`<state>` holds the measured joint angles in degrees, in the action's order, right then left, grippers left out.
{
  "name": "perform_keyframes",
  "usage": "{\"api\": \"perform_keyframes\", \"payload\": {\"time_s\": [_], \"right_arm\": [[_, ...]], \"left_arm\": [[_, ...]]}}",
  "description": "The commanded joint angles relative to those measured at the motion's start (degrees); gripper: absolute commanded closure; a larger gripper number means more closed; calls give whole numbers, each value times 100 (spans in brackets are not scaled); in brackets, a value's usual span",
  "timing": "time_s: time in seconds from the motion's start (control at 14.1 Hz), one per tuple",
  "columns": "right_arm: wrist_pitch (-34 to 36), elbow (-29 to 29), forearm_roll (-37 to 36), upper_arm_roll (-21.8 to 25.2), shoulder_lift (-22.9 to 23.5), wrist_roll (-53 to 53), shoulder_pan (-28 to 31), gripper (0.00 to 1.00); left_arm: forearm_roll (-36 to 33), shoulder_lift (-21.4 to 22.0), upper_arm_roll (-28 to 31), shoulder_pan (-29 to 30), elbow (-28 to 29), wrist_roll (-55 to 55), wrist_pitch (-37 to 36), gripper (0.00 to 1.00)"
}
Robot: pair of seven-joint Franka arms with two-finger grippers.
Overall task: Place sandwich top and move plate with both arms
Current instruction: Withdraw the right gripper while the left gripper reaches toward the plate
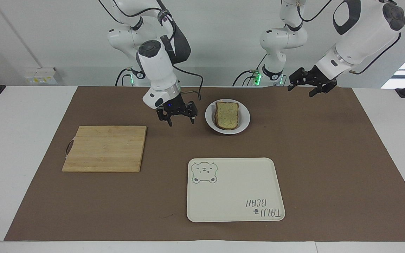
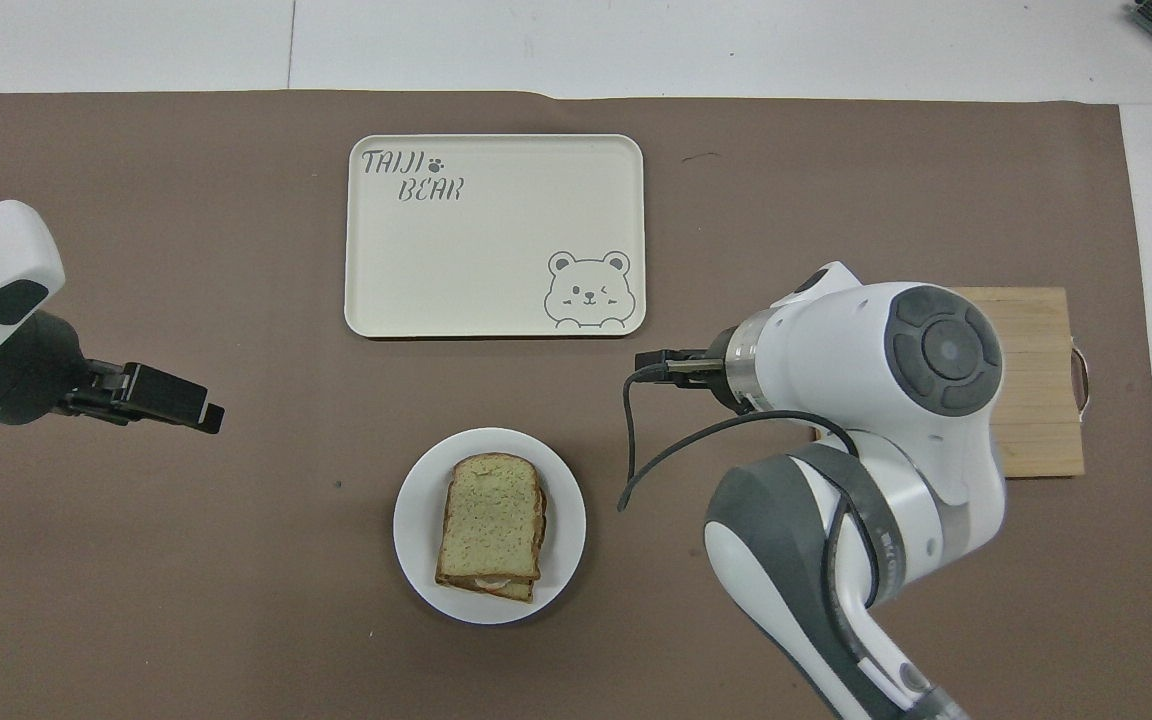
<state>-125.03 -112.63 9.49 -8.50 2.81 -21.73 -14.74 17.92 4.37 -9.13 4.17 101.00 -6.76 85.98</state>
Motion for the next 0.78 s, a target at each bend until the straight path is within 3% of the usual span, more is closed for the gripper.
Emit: {"api": "perform_keyframes", "payload": {"time_s": [0.0, 0.28, 0.57, 0.71], "right_arm": [[775, 530, -219, -56, -114, -192, 278, 0], [1911, 1199, -228, -56, -306, -148, 568, 0], [2342, 1200, -280, 67, -658, -113, 692, 0], [2465, 1200, -490, 242, -711, -113, 692, 0]], "left_arm": [[361, 432, 8, -3, 831, -395, 523, 0], [634, 1161, -1, -48, 2210, -1124, 1210, 0], [1038, 1303, 8, -21, 2792, -1274, 1561, 0], [1108, 1285, 8, -13, 3196, -1930, 1974, 0]]}}
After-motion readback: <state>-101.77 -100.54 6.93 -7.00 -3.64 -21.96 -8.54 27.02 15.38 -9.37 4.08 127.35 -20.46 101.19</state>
